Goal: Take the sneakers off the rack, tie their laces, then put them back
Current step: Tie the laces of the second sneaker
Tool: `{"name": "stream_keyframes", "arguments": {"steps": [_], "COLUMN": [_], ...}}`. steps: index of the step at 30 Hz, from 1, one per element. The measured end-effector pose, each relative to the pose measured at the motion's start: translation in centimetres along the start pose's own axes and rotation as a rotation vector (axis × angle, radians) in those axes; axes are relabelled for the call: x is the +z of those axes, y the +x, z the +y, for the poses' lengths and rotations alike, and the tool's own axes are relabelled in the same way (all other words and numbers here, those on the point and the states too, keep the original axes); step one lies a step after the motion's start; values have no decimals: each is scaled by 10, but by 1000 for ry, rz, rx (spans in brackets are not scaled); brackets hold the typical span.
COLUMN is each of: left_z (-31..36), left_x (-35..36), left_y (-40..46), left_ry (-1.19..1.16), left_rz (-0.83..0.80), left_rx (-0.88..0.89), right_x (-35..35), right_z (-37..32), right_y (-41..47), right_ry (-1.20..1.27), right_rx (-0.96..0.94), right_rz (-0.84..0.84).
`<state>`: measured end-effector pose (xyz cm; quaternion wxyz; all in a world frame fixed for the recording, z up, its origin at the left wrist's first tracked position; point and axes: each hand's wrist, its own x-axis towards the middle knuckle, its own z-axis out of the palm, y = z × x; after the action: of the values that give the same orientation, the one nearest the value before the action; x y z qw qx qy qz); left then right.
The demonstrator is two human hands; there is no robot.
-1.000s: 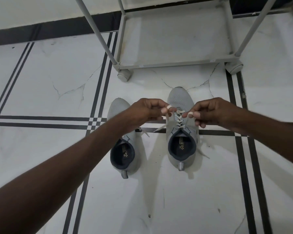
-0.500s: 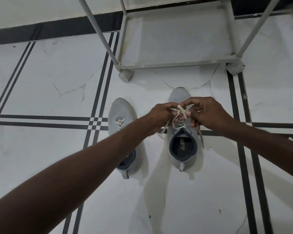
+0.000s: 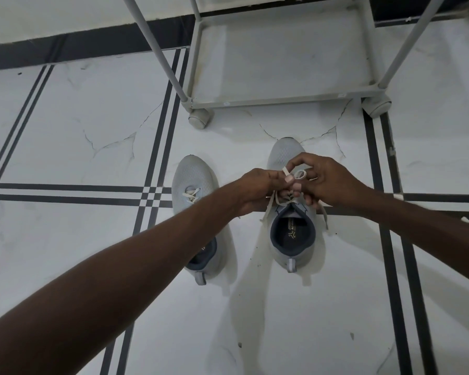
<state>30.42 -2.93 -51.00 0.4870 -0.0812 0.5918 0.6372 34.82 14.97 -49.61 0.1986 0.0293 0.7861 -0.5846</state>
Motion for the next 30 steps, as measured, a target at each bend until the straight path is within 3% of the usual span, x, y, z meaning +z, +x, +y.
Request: {"name": "stream_keyframes", "arguments": {"steps": [6,8,10,12,14,17,21,26,30], "left_z": [-4,-1,4,5,-1,-15,-19,-22,-20], "left_x": [-2,-9,-14,-12,-5,7,11,15,-10], "left_y": [-3,-3,-2,-1,-3,-3,0,-8,-24], "left_ry": [54,314,720,1107,1286,1275,1035,705,807], "left_rz": [17,11,50,152,279,433,567,439,334], "left_rx": [104,206,320,465,641,756,722,547,449], "right_x": [-8,-9,-7,-7,-11,-16,-17,-13,-31], "right_z": [17,18,18,18,19,16,15,19,32], "right_y": [6,9,12,13,14,18,21,15,17], "right_ry": [194,234,258,246,215,212,188,117,-331], "right_rx": [156,184,213,250,291,346,338,282,94], "right_rz": [-83,-90,-102,-114,-135,-207,-226,-139,128]}}
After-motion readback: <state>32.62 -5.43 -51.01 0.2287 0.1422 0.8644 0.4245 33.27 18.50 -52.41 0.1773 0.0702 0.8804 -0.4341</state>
